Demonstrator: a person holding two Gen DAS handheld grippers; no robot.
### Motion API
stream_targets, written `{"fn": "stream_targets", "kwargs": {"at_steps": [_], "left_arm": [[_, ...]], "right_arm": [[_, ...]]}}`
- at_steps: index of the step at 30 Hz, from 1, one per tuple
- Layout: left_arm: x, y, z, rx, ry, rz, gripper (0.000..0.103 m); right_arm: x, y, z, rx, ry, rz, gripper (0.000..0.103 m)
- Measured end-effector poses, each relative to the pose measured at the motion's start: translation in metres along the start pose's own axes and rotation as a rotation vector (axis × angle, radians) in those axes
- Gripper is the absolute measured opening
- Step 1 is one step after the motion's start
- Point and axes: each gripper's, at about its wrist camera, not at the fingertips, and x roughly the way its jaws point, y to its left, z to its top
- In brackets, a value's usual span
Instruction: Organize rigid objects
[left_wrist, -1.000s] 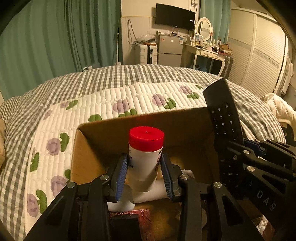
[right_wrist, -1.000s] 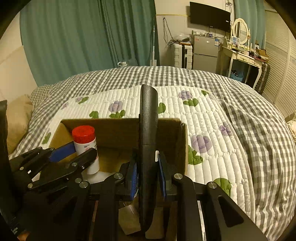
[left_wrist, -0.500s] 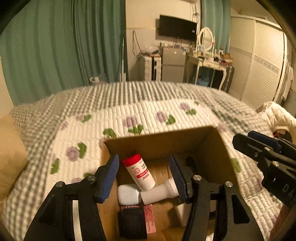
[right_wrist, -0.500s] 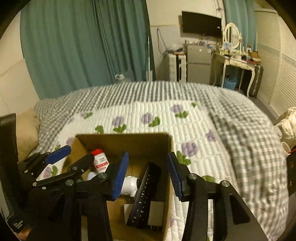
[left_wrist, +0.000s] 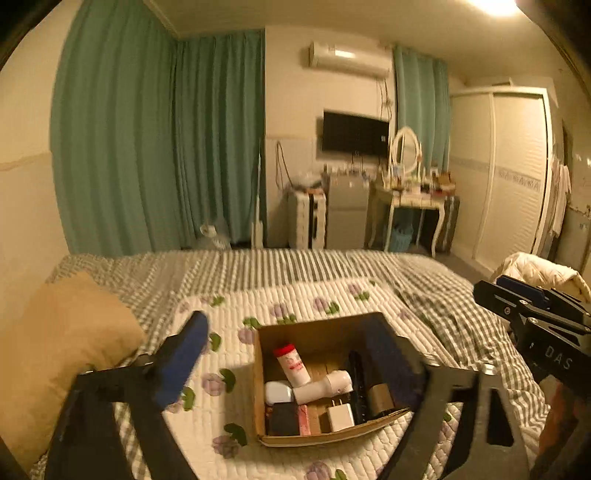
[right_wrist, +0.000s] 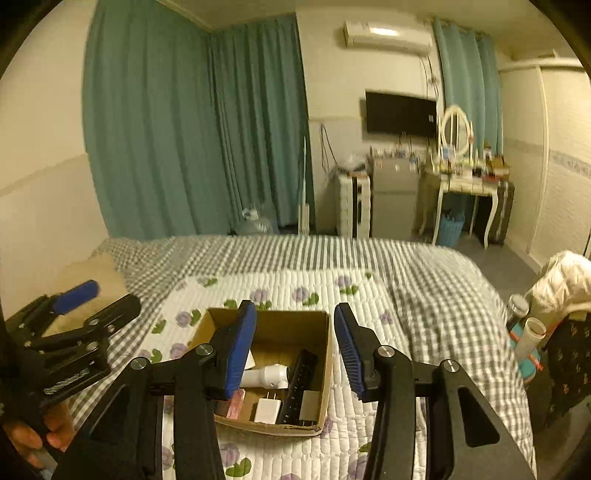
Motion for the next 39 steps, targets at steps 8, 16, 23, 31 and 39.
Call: {"fn": "stream_targets", "kwargs": {"at_steps": [8, 16, 23, 31, 39], "left_arm": [[-0.007, 0.011, -0.051, -0.054, -0.048, 0.016, 0.103], [0.002, 0.005, -0.098, -0.004, -0.061, 0.062, 0.103], [0.005, 0.003, -0.113, 0.012, -0.046, 0.085, 0.103], [0.004, 0.004, -0.117, 0.006, -0.040, 0.100, 0.103], [0.005, 0.003, -0.119, 0.003, -0.032, 0.098, 0.103]], "right_arm": [[-0.019, -0.017, -0.059, 0.098, -0.143, 0.023, 0.103], [0.012, -0.011, -0.107, -0.005, -0.061, -0.060, 0.103], [0.015, -0.010, -0.118, -0.019, -0.070, -0.055, 0.103], [0.014, -0.011, -0.123, -0.016, -0.073, -0.050, 0.103], [0.016, -0.011, -0.124, -0.022, -0.069, -0.061, 0.103]]}}
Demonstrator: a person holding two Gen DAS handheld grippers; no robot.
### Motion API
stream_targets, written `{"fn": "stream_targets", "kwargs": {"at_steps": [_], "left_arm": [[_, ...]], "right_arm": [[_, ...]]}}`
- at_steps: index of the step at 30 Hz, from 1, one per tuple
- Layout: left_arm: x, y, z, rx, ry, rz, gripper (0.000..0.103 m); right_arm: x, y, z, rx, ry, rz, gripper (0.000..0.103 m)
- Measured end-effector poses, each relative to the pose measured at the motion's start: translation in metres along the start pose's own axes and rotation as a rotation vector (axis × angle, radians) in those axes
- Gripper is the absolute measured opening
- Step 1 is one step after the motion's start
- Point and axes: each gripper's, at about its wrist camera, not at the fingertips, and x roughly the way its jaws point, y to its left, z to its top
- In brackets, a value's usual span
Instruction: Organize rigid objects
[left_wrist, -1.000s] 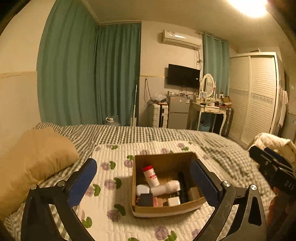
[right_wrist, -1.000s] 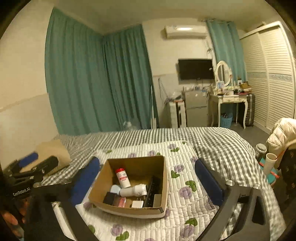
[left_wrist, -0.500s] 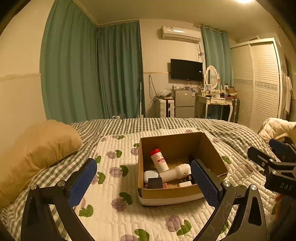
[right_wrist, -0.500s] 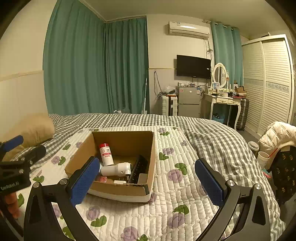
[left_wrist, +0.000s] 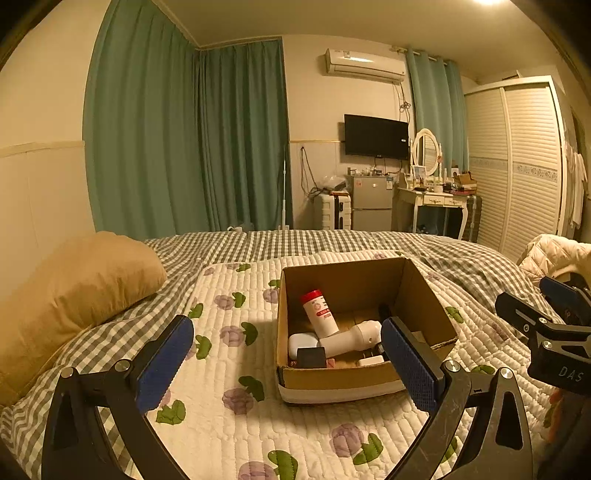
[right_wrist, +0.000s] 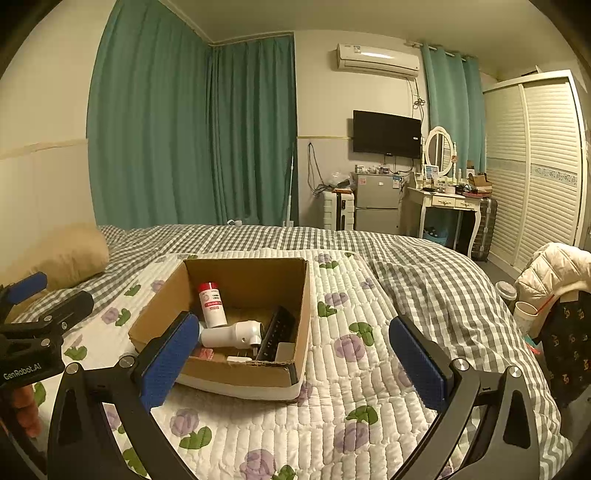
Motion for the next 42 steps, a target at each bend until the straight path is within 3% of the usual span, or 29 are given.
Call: {"fn": "stream_targets", "kwargs": {"at_steps": [42], "left_arm": [[0.0022, 0.0001, 0.0020, -0.008, 0.031, -0.004, 0.103]], "right_arm": [[0.0064, -0.0025, -0.0083, -0.010, 0.022, -0.026, 0.103]]}}
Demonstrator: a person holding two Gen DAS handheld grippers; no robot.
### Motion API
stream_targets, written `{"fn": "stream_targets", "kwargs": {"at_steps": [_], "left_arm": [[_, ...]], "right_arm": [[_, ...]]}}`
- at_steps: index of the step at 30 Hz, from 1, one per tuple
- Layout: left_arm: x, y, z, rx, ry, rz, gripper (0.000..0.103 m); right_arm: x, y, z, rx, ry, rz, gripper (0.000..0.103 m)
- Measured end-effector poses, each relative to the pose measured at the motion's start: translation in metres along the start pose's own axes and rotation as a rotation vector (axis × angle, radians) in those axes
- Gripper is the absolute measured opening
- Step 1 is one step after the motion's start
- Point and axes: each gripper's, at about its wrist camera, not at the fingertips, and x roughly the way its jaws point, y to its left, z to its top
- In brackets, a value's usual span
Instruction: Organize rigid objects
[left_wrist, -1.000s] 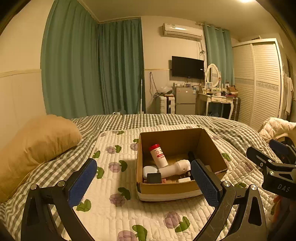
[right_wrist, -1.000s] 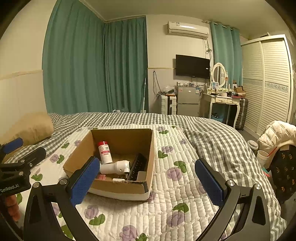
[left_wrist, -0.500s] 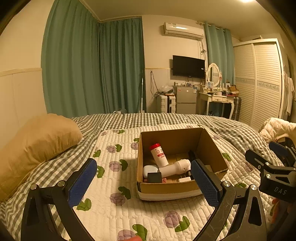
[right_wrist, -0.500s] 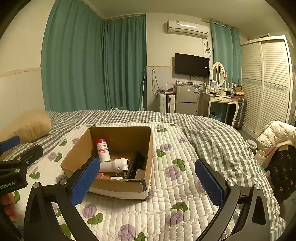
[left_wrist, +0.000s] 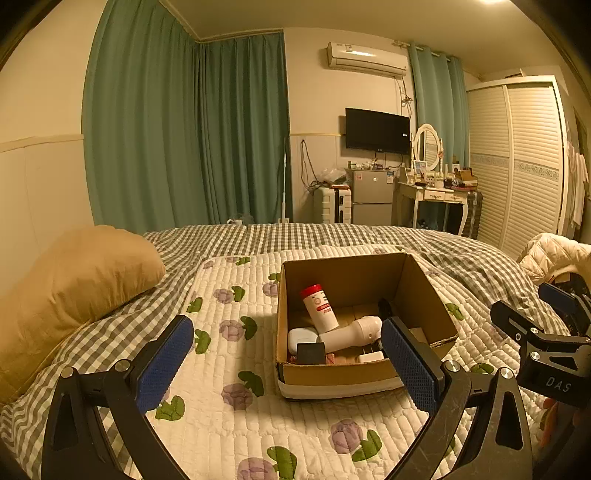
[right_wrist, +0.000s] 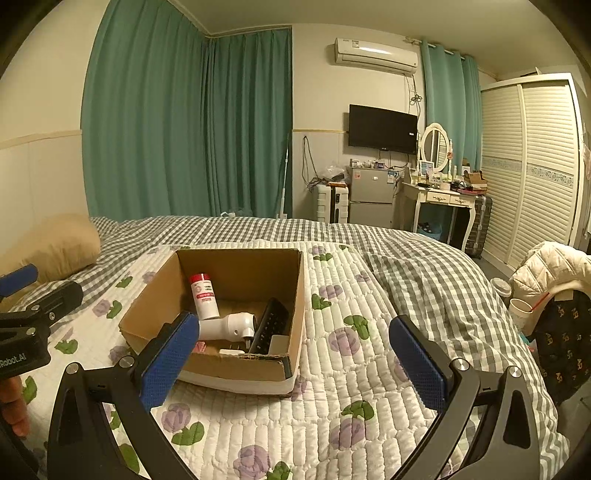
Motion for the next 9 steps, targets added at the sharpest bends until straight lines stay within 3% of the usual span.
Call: {"fn": "stream_targets", "kwargs": {"at_steps": [9], "left_arm": [[0.0037, 0.0004, -0.0037, 0.002, 0.020, -0.001, 0.103]], "right_arm": [[0.0008, -0.0012, -0.0019, 0.002, 0.010, -0.008, 0.103]]}}
